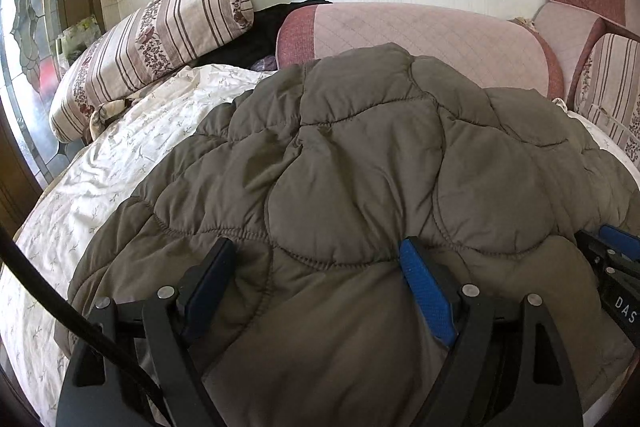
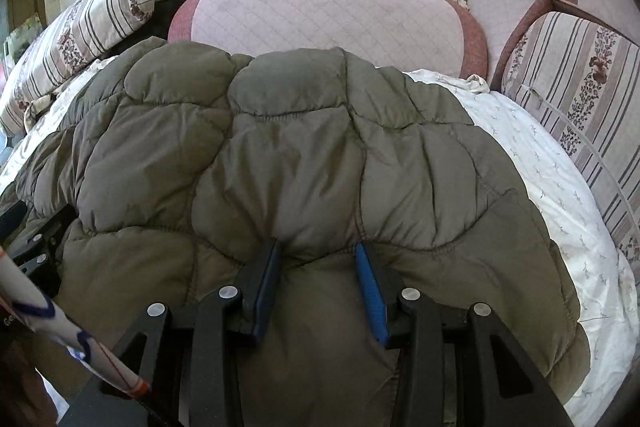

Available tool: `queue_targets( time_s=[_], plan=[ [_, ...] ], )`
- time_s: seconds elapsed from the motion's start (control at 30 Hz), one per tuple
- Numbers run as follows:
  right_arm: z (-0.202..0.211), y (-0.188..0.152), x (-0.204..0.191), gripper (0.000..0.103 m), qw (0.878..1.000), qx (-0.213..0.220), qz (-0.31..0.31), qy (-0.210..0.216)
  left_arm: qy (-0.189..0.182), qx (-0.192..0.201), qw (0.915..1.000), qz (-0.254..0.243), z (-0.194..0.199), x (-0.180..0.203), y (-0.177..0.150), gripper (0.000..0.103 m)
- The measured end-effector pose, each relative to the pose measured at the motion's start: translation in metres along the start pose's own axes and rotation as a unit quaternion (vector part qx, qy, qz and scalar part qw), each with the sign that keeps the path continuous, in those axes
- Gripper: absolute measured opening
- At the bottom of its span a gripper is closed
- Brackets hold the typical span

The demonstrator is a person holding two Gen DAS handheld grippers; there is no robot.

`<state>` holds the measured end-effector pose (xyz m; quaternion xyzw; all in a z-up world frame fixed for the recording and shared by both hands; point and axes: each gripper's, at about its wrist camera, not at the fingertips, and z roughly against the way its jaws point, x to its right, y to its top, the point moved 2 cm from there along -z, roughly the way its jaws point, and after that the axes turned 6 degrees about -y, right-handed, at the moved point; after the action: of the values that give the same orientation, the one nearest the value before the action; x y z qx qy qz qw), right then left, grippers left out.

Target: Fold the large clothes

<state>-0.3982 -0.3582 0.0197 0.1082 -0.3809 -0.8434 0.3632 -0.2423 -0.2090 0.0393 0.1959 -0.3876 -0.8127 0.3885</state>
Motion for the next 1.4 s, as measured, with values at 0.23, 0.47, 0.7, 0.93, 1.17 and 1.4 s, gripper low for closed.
queue_targets(
  time_s=[0.23,0.47,0.7,0.93,1.17,1.4],
  plan=[
    [-0.001,-0.001,-0.001,0.044,1.0,0.003,0.007,-0.008,0.002,0.001,1.0,-0.001,0.0,0.001,0.0,0.084],
    [0.004,-0.003,-0.004,0.044,1.0,0.013,0.008,-0.017,0.001,0.005,1.0,0.002,0.003,0.002,-0.002,0.084],
    [0.037,-0.01,-0.001,0.044,0.999,0.042,0.004,-0.024,-0.005,0.021,0.9997,0.013,0.023,-0.002,-0.005,0.083],
    [0.071,-0.029,0.009,0.044,0.998,0.051,-0.001,-0.022,-0.009,0.032,0.9994,-0.005,0.05,0.001,-0.014,0.083],
    [0.074,-0.039,0.013,0.044,0.999,0.037,0.0,-0.016,0.008,0.028,0.9994,-0.022,0.047,0.005,-0.023,0.084],
    [0.065,-0.043,0.009,0.046,0.999,0.027,0.014,-0.023,0.013,0.024,0.9993,-0.027,0.042,0.007,-0.025,0.084]
  ],
)
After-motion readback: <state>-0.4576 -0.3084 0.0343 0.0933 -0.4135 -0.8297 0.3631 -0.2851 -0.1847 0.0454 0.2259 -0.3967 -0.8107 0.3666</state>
